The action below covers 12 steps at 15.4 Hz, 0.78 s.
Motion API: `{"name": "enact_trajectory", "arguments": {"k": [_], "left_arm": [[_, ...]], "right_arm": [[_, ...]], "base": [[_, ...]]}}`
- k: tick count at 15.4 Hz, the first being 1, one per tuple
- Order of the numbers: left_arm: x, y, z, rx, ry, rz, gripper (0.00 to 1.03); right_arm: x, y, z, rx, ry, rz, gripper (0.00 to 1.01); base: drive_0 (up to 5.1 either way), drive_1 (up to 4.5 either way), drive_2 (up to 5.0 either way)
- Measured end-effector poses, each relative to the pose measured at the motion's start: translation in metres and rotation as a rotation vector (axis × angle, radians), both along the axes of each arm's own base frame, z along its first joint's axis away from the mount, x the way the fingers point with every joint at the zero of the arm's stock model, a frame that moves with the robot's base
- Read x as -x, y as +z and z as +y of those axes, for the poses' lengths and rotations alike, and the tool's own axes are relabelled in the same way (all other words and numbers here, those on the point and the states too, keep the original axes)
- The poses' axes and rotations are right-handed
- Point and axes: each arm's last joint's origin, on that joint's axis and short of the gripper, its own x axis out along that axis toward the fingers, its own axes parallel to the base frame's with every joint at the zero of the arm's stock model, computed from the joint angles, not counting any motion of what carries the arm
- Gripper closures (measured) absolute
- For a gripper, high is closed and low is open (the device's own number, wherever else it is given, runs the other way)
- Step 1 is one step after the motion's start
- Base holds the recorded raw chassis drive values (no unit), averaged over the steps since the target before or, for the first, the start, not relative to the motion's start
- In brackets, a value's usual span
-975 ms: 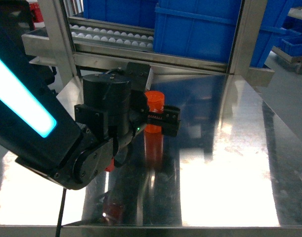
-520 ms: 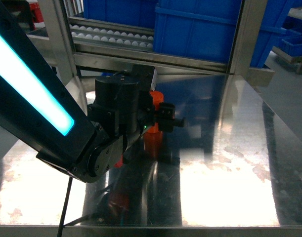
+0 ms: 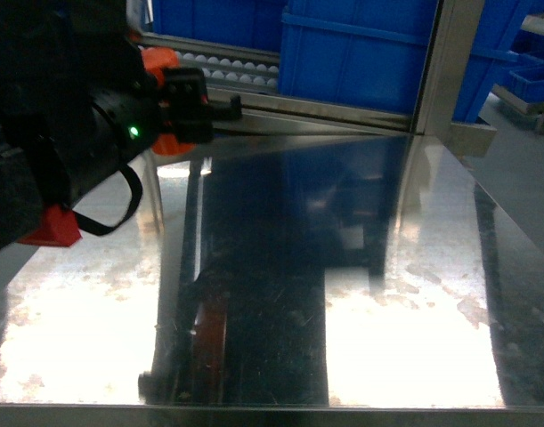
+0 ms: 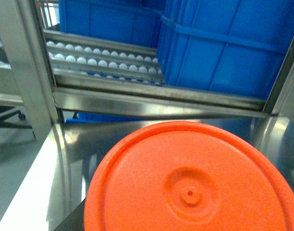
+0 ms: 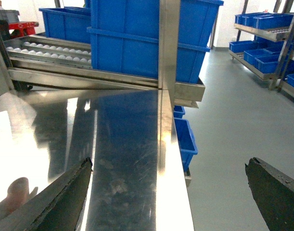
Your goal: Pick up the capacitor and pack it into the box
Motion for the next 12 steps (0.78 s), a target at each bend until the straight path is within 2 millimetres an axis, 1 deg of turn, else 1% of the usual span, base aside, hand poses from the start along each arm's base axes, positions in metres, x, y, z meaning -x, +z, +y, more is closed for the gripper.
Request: {"name": "enact_trajectory", "arguments": {"k": [1, 3, 4, 11, 12], "left_arm": [[0.000, 0.005, 0.002, 0.000, 0.008, -0.017, 0.60], [0.001, -0.015, -0.002, -0.026, -0.010, 0.054, 0.60], [0.002, -0.018, -0.004, -0.029, -0.020, 0.061, 0.60], [0.002, -0.015, -0.003, -0.021, 0.001, 0.041, 0.60], [0.004, -0.013, -0.007, 0.008, 0.089, 0.009, 0.60]], "right_arm": [[0.000, 0.000, 0.000, 0.000, 0.002, -0.002, 0.03], [0.000, 0.000, 0.000, 0.000, 0.000, 0.000, 0.03], [0.000, 0.000, 0.000, 0.000, 0.001, 0.000, 0.03], [0.000, 0.000, 0.000, 0.000, 0.001, 0.000, 0.03], [0.000, 0.000, 0.000, 0.000, 0.001, 0.000, 0.03]], "base": [[0.0, 0.00, 0.0], [0.0, 0.00, 0.0], [0.0, 0.00, 0.0], [0.0, 0.00, 0.0], [0.0, 0.00, 0.0]]}}
